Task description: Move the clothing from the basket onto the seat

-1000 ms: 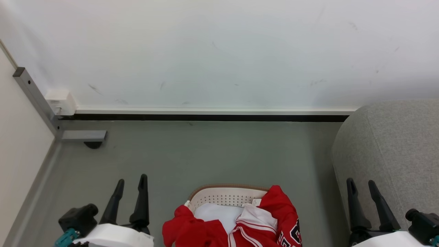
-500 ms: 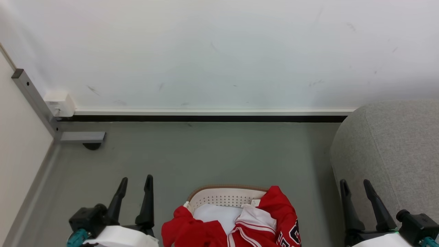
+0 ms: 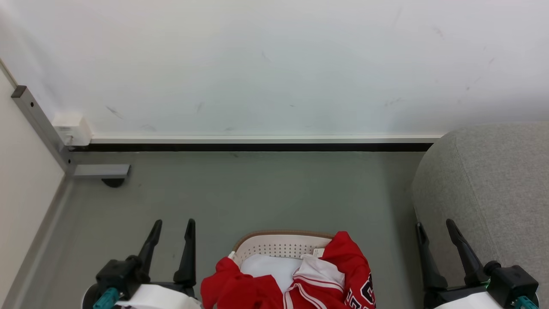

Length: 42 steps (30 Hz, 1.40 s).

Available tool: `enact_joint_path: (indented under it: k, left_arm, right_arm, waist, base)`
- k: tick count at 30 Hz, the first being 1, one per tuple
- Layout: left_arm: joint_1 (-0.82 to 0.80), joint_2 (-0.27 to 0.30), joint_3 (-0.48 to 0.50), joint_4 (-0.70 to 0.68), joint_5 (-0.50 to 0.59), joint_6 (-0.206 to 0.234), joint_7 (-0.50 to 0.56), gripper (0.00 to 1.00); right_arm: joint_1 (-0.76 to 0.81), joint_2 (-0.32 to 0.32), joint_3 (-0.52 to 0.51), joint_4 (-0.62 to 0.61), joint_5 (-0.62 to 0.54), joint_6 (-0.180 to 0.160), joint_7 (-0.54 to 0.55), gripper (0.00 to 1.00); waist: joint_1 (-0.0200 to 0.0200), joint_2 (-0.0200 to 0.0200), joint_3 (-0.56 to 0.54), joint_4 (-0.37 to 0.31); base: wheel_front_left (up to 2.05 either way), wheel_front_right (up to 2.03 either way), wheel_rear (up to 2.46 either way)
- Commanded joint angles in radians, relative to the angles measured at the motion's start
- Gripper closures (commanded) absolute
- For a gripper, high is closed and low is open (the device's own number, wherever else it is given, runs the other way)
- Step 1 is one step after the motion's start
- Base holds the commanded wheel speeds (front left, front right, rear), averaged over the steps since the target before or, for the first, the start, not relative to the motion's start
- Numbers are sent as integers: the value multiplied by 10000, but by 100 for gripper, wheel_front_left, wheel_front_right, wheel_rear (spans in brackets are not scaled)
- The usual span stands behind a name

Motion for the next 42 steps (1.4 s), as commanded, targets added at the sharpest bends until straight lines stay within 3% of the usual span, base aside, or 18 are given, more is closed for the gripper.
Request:
enact_joint_path:
  k: [1,17,42]
  left_arm:
    - [-80,83,-14,-17,218,12,-95,0]
    - [-117,88,-109,48,1275,-20,-371,0]
    - [-155,86,-107,-8,907,29,-354,0]
  right_arm:
    - [-66,-26,33,-81,-231,-18,-90,0]
    - [-62,-17,154,-227,-1089,-21,-376,0]
    - [-188,32,109,-235,-879,-21,-348,0]
  waist:
    - [0,0,-3,-7]
    - [0,0,2,-110]
    - [0,0,160,-400]
  base:
    - [0,0,0]
    - [0,0,0]
    - [0,0,0]
